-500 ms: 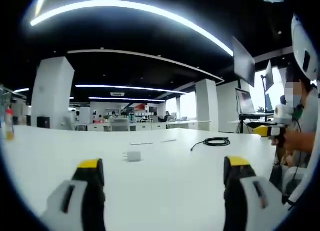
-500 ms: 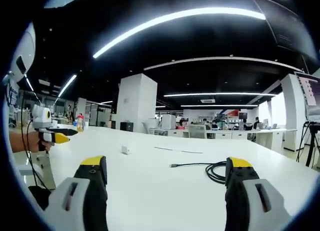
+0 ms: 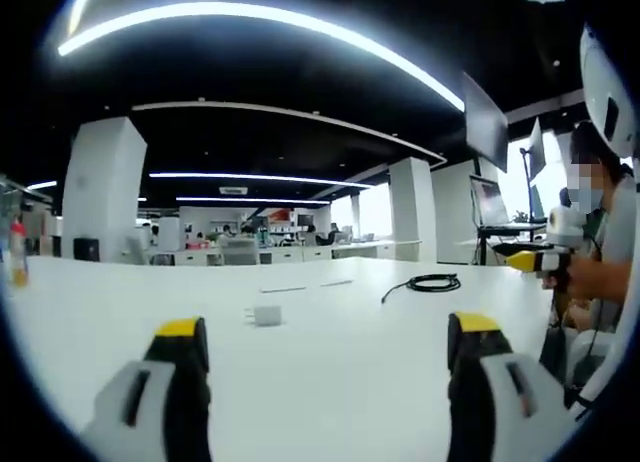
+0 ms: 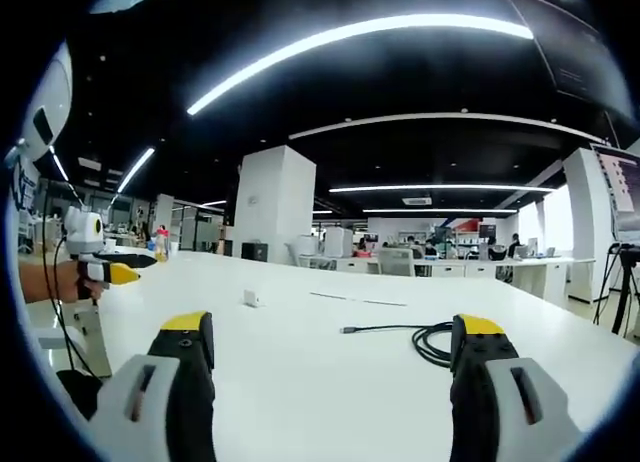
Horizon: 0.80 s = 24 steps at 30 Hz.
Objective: Plug the desk Type‑C cable into the charger adapter.
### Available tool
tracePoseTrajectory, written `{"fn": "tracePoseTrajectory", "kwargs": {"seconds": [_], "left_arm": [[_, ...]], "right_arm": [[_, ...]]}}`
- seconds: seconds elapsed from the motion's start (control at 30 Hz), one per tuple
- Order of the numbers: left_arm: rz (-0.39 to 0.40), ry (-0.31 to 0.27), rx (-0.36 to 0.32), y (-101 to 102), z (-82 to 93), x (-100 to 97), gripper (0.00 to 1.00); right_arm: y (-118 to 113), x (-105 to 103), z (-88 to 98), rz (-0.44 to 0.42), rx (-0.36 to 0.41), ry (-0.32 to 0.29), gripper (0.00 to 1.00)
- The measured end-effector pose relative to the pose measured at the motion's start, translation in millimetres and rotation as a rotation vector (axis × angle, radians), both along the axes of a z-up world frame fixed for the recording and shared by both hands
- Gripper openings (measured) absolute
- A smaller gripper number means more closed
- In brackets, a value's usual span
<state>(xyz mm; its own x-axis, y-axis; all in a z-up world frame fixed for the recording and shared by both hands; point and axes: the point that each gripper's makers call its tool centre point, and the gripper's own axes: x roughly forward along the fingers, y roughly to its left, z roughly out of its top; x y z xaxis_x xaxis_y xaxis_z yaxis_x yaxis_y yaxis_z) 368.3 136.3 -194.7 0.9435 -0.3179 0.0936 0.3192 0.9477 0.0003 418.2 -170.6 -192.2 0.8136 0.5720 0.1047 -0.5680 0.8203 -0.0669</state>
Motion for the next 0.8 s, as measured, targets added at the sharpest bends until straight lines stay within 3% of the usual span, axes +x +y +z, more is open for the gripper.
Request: {"fn": "tracePoseTrajectory", "kwargs": {"seconds": [0.8], "left_arm": [[0.002,-0.011,0.046,-0.5,3.9,4.8,0.98]], "right_arm": [[4.6,3.8,-1.6,0.017,-0.027,0.016,1.00]]}}
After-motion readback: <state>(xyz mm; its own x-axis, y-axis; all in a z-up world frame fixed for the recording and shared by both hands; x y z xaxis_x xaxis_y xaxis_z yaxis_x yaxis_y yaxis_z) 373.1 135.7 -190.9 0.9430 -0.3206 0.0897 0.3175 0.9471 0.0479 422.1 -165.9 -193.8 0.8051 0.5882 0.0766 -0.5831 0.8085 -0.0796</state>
